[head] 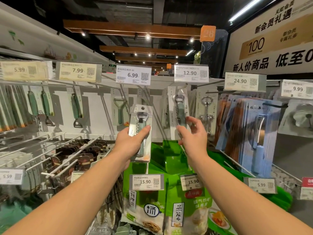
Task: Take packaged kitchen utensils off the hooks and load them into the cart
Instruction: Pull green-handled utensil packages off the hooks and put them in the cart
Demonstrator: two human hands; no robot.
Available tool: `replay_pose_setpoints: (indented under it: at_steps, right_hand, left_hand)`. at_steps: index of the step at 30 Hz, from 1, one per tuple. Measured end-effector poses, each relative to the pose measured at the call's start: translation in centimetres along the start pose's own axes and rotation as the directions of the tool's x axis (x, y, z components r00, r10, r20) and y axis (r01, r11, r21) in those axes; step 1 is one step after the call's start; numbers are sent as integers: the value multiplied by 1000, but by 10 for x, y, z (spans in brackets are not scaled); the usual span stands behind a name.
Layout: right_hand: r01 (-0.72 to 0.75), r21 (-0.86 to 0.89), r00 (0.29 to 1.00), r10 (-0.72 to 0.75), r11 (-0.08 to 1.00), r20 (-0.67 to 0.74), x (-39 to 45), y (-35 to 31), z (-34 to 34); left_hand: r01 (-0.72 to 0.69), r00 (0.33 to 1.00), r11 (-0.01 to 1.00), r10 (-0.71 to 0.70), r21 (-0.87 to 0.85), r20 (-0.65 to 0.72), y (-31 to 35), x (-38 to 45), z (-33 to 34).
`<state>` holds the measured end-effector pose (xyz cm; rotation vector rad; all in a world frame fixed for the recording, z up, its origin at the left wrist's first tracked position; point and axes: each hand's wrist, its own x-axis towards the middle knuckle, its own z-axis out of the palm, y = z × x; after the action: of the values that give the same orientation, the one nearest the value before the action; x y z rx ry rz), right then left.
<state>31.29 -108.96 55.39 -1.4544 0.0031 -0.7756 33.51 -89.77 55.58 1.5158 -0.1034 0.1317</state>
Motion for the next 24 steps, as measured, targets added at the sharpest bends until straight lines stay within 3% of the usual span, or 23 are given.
replay_pose_setpoints:
  at_steps: [7, 15, 20, 22, 24]
  right_hand:
    - [-204, 132, 978, 196, 970, 71, 43, 19, 14]
    - [-492, 151, 856, 445, 857, 263, 95, 24, 17]
    - [-521, 110, 836, 480, 846, 266, 105, 26, 16]
    - [-461, -8, 873, 455, 888, 175, 101, 28, 15]
    - [-298, -175, 942, 319, 938, 106, 87, 28, 15]
  left_hand:
    - [14, 1000, 1000, -14, 0, -17, -1, 7, -2]
    - [33, 999, 999, -33, 30, -12, 3, 19, 5]
    - [16, 999, 1000, -16, 1, 28, 6, 23, 12]
    - [48, 998, 998, -46, -43, 37, 6, 23, 17]
    - [66, 997, 995, -62, -76, 47, 5, 24, 21]
